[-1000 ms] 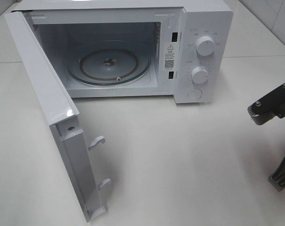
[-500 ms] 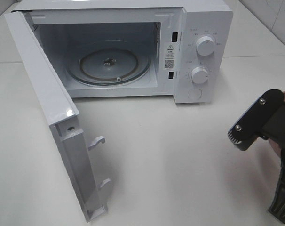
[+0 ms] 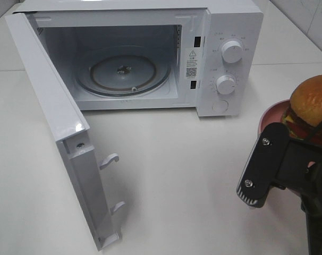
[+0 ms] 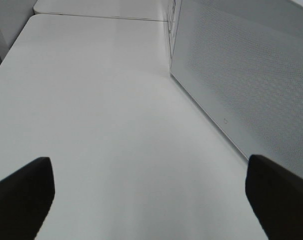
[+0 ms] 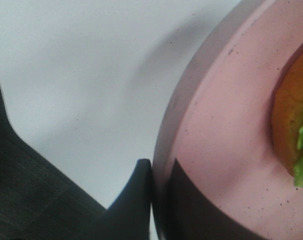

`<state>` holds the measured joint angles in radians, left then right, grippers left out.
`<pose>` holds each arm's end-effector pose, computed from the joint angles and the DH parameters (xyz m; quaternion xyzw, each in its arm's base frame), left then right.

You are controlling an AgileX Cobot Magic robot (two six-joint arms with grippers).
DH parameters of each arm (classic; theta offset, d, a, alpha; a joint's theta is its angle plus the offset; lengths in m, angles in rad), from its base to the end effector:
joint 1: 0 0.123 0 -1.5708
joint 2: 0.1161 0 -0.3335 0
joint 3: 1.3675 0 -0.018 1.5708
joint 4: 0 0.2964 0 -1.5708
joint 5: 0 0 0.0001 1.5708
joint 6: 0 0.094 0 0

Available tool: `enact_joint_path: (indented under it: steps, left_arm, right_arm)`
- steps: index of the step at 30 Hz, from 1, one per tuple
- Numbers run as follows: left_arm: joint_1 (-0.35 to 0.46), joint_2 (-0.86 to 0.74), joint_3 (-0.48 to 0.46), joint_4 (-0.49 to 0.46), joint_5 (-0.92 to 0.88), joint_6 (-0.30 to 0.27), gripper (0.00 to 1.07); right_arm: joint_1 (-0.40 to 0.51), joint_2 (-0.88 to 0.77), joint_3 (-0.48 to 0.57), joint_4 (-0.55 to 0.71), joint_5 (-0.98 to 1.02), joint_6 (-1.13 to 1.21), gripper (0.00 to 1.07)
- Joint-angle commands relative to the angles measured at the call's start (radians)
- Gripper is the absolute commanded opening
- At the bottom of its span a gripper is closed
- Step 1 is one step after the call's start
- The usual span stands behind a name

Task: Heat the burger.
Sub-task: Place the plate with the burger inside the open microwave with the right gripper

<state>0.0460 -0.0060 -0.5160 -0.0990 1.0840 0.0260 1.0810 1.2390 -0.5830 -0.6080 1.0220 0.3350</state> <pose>-0.0150 -0.0089 0.3013 -0.0055 0.8525 -0.0306 0.5218 0.1316 0.1495 0.2224 -0.4955 0.8307 -0.1990 0.1578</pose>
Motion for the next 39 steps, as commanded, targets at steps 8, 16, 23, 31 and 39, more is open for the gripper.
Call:
enact_joint_path:
  steps: [8,16,23,31,39]
  left_arm:
    - [0.0,-0.016,0.001,-0.006,-0.015,-0.005,0.95]
    - [0.0,-0.016,0.001,-0.006,-0.015,-0.005,0.95]
    - [0.0,-0.016,0.001,-0.006,-0.015,-0.005,0.95]
    - [0.0,-0.016,0.001,-0.006,-0.015,-0.005,0.95]
    - [0.0,-0.016,0.001,-0.006,-0.015,-0.005,0.95]
  right_arm:
    - [0.002,-0.008,0.001,-0.067,-0.123,-0.318,0.0]
    - [0.002,-0.008,0.001,-0.143,-0.209,-0.436,0.0]
    - [0.002,-0.008,0.001,-0.201,-0.269,-0.532,0.0]
    - [-0.001,-0.008,0.001,-0.2,-0.392,-0.719,0.0]
    - [-0.089,-0.008,0.001,-0.162,-0.499,-0.87,0.0]
